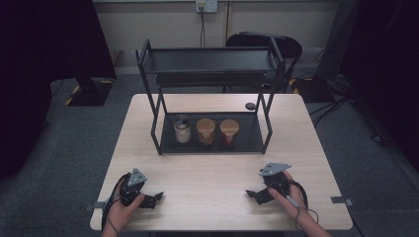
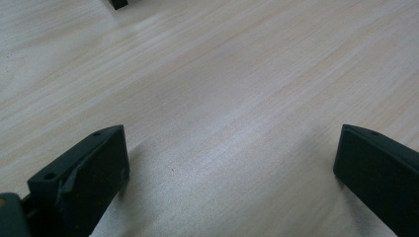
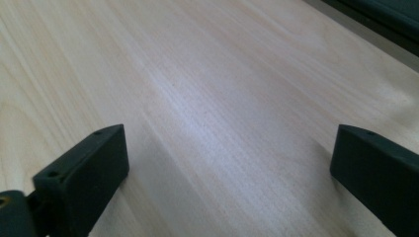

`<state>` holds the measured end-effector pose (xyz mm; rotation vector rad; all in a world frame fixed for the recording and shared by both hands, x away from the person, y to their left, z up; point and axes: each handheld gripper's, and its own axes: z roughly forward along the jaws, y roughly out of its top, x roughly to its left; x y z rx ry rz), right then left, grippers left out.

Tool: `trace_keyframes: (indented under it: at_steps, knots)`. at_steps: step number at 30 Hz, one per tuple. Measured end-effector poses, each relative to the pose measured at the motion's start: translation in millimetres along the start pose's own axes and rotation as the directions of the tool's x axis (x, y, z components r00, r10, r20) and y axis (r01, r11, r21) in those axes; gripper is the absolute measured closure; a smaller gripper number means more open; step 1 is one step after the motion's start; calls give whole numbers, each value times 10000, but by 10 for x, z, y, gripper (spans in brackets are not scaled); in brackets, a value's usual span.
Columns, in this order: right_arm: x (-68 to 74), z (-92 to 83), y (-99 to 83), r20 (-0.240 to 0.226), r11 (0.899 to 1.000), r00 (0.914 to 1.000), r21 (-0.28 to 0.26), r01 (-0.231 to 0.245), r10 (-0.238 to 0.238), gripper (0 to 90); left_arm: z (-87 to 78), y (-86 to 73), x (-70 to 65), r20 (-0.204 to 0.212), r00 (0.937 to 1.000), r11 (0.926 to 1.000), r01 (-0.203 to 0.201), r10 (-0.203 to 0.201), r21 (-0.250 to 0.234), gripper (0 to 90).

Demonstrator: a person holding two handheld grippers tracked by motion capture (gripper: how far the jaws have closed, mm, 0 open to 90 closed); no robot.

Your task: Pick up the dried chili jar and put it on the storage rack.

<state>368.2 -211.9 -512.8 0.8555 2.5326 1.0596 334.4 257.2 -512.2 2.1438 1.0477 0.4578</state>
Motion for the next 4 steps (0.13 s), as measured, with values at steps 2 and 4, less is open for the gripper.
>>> trace_keyframes:
  at_steps: [2,4]
  knots:
    - [4,1,0,-15,10000,10000,28,18,-18,0,0,0,0,-1,10000,10000,1,-1,-1,1]
    - [5,1,0,-4,10000,10000,25,20,-20,0,0,0,-1,-5,10000,10000,2,-2,1,1]
